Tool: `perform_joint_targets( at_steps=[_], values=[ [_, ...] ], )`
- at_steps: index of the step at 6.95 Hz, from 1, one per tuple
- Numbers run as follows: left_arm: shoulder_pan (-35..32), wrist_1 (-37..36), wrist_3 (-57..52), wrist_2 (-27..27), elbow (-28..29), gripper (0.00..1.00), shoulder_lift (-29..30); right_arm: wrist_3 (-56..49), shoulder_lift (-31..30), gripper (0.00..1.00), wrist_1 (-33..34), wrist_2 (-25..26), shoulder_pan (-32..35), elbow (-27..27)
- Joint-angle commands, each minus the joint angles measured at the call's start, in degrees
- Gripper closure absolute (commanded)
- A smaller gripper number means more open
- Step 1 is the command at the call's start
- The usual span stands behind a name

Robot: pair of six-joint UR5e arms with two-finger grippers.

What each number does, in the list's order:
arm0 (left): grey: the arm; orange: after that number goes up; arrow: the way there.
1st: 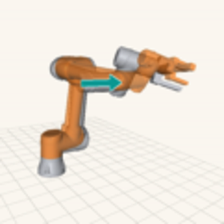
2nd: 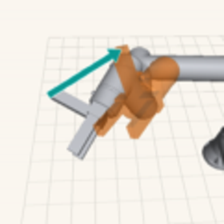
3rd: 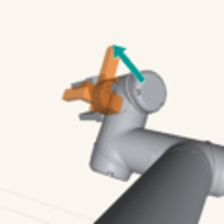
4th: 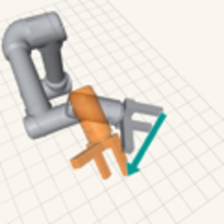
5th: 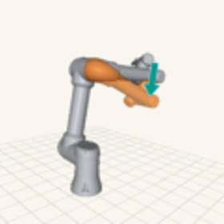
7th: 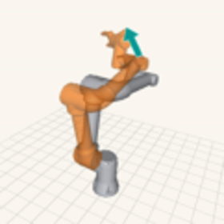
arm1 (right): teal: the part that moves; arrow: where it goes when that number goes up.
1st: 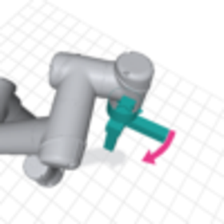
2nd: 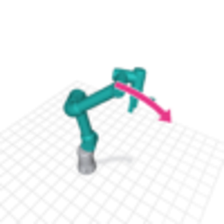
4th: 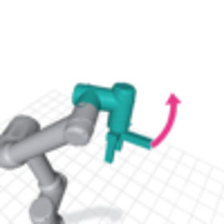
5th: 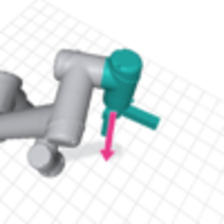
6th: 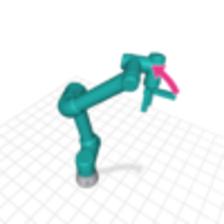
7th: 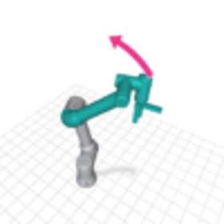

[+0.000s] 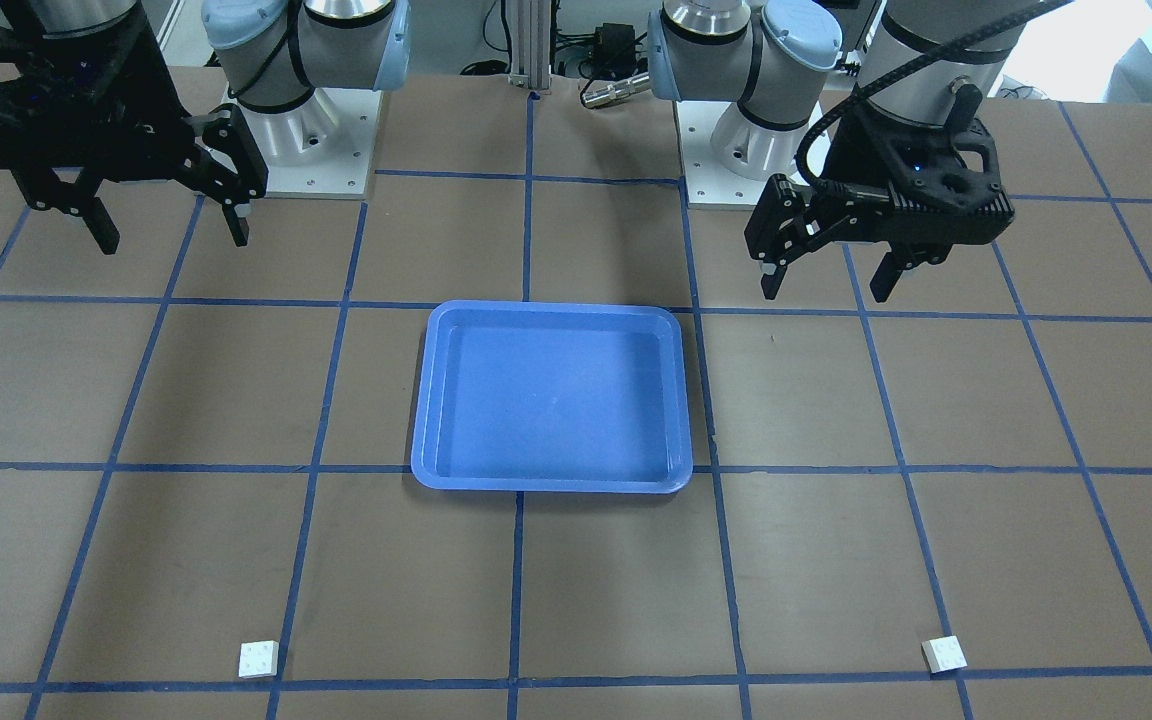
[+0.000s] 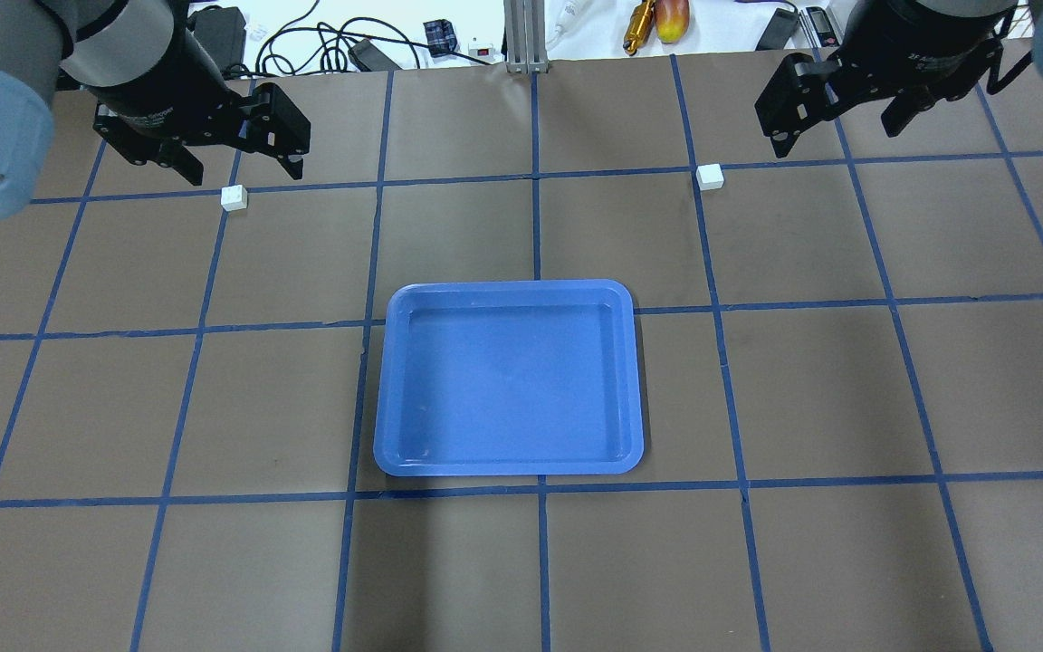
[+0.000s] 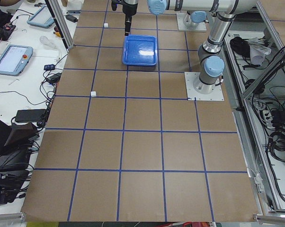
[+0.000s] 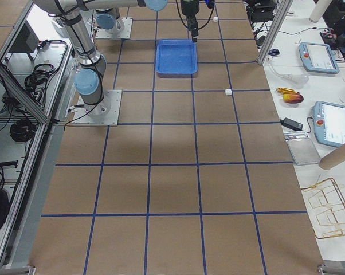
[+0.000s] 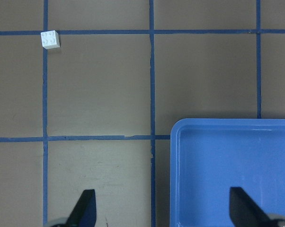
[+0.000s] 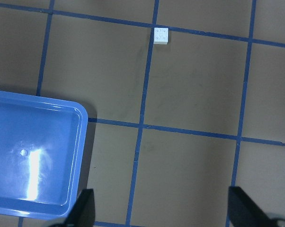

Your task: Assemble white blocks and place on blue tray

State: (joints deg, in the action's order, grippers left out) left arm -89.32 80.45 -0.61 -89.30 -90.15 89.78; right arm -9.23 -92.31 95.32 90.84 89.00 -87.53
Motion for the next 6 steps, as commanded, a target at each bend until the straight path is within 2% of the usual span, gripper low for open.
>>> perform_joint_targets(
  at_steps=[1, 4, 5, 6],
  values=[
    [-0.07, 0.05, -0.36, -0.09, -0.46, 0.00, -0.05, 0.00, 0.20, 0.00, -0.04, 0.04, 0.03, 0.00],
    [0.54, 0.05, -1.33, 0.08, -0.38, 0.00, 0.22, 0.00, 0.29, 0.00, 0.04, -0.49, 0.03, 0.00],
    [0.55, 1.10, -1.33, 0.35, 0.23, 0.00, 0.65, 0.00, 0.37, 0.00, 0.30, -0.49, 0.03, 0.00],
    [0.90, 5.11, -1.24, 0.26, 1.81, 0.00, 1.00, 0.00, 0.38, 0.00, 0.13, -0.49, 0.03, 0.00]
  ],
)
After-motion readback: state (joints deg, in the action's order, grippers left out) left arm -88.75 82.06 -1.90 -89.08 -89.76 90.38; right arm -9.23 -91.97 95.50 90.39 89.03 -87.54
